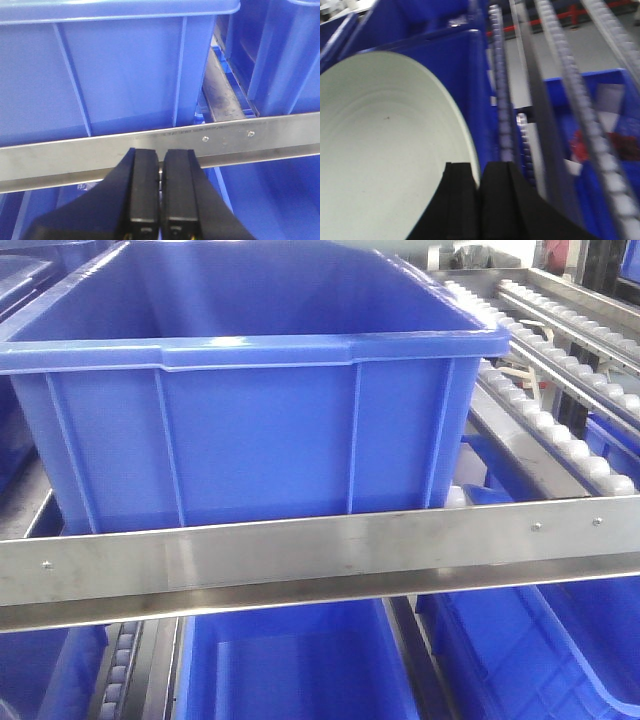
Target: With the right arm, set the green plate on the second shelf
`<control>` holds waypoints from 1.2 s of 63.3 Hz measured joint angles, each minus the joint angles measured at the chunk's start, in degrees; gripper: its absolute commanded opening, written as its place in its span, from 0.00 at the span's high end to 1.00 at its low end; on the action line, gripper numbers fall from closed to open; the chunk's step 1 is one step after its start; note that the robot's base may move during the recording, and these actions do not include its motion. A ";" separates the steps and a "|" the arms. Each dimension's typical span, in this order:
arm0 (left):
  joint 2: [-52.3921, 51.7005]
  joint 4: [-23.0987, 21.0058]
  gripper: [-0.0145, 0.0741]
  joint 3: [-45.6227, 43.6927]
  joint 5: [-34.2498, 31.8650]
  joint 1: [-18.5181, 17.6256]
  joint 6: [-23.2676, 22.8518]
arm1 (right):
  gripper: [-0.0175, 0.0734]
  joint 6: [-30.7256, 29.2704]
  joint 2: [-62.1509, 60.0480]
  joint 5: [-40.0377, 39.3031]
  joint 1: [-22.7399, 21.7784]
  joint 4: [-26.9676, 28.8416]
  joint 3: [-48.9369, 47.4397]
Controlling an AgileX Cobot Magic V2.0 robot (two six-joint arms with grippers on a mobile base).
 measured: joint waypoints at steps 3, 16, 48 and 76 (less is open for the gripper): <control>0.00 0.00 0.70 0.00 0.00 0.00 0.00 | 0.75 0.00 4.22 0.09 1.53 0.00 -4.19; 0.00 0.00 0.70 0.00 0.00 0.00 0.00 | 0.75 0.00 19.70 2.12 5.82 0.00 -18.81; 0.00 0.00 0.70 0.00 0.00 0.00 0.00 | 0.41 -0.57 27.92 3.39 8.72 0.00 -24.97; 0.00 0.00 0.70 0.00 0.00 0.00 0.00 | 0.45 -1.85 19.34 2.22 8.72 -0.23 -19.44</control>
